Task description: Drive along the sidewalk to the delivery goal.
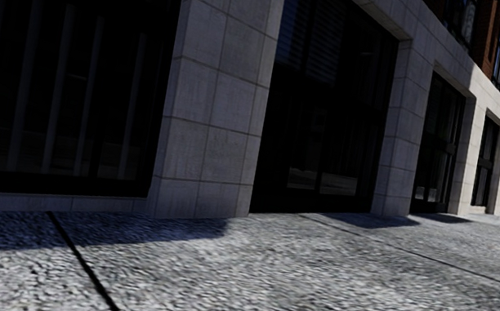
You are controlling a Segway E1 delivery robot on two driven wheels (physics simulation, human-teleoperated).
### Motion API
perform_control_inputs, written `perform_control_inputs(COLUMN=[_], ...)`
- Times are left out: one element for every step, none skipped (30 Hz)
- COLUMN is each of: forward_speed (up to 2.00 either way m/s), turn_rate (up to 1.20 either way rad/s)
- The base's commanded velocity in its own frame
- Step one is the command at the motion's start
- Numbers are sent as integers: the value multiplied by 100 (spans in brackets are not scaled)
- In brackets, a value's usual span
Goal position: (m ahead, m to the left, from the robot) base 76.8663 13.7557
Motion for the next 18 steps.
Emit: perform_control_inputs(forward_speed=[40, 40, 40, 41, 41, 41, 41, 41, 41, 41, 41, 41, 43, 52, 52, 65, 74, 78], turn_rate=[56, 56, 56, 56, 56, 53, 43, 40, 36, 36, 17, 0, 0, 0, 0, 0, 0, 0])
